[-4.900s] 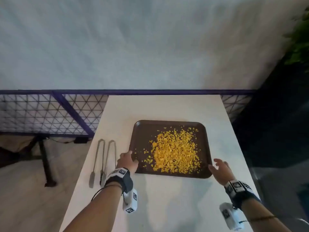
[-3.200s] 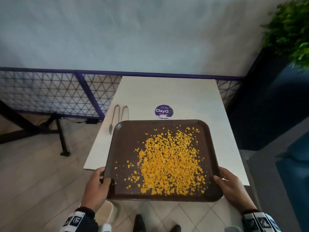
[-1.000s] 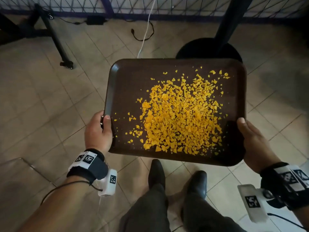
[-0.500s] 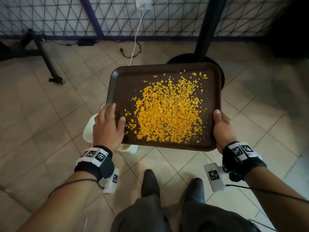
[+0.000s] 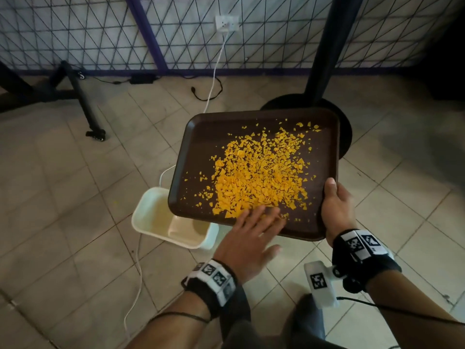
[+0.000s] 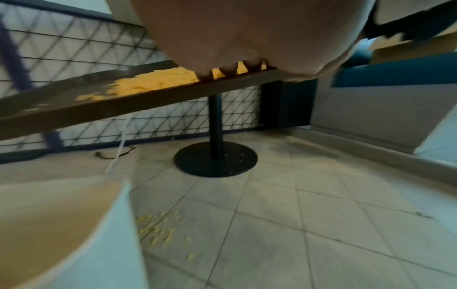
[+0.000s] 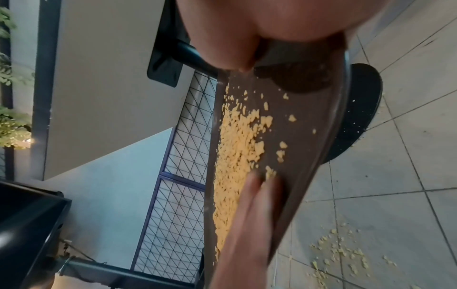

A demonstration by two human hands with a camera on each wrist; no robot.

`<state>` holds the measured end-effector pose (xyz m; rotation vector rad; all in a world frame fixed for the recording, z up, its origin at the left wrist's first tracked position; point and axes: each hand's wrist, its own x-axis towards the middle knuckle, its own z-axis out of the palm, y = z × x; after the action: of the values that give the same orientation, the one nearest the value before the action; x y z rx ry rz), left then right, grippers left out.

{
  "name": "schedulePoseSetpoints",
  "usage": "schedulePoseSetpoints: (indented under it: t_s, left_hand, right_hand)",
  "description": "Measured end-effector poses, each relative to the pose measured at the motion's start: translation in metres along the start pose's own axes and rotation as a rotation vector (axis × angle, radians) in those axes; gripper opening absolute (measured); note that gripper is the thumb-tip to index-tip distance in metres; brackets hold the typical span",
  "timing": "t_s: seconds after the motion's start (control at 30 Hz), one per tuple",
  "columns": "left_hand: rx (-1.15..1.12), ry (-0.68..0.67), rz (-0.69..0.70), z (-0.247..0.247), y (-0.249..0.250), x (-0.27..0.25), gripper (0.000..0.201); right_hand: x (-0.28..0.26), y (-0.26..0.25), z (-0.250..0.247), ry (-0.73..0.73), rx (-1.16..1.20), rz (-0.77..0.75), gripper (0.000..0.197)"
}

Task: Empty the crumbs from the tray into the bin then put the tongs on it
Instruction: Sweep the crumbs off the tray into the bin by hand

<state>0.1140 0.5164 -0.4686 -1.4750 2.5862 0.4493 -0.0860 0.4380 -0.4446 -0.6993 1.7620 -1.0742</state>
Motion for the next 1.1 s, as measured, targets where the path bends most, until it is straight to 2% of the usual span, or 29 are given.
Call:
schedulePoseSetpoints:
  t_s: [0.17, 0.23, 0.3, 0.37, 0.47, 0.53, 0.6, 0.67, 0.93, 1.03, 1.1]
  left_hand:
    - [-0.076, -0.090, -0.202, 0.012, -0.069, -0.033, 0.063]
    - [-0.090, -0.072, -0.255, 0.013, -0.085, -0.041, 0.065]
    - [-0.122, 0.006, -0.290, 0.009, -0.085, -0.044, 0.065]
    - [-0.165, 0.082, -0.264, 0.000, -0.066, -0.035, 0.064]
    - [-0.179, 0.131, -0.104, -0.007, -0.018, -0.009, 0.061]
    - [-0.114, 0.105, 0.015, -0.001, 0.008, 0.006, 0.060]
    - [-0.060, 0.064, 0.063, 0.008, 0.014, 0.009, 0.061]
    - [-0.066, 0.071, 0.033, 0.013, 0.002, 0.001, 0.059]
    - [-0.126, 0.037, -0.276, 0.025, -0.092, -0.069, 0.061]
    - [-0.172, 0.085, -0.301, 0.015, -0.082, -0.067, 0.064]
    - [-0.195, 0.112, -0.217, 0.005, -0.053, -0.050, 0.062]
  right_hand:
    - [0.006, 0.011, -0.001, 0.005, 0.020, 0.035, 0.038]
    - [0.007, 0.016, 0.000, 0.015, 0.009, 0.045, 0.040]
    - [0.006, 0.020, 0.002, 0.015, 0.019, 0.059, 0.041]
    - [0.005, 0.022, 0.006, 0.003, 0.029, 0.074, 0.040]
    - [0.003, 0.021, 0.013, -0.010, 0.022, 0.072, 0.042]
    - [0.002, 0.019, 0.017, 0.001, 0.001, 0.039, 0.043]
    - [0.003, 0.017, 0.019, 0.006, -0.011, 0.026, 0.047]
    - [0.003, 0.015, 0.018, 0.010, -0.006, 0.038, 0.049]
    - [-0.003, 0.013, 0.018, 0.017, -0.043, 0.058, 0.042]
    - [-0.006, 0.013, 0.020, 0.019, -0.050, 0.057, 0.040]
    - [-0.006, 0.015, 0.023, 0.026, -0.058, 0.054, 0.040]
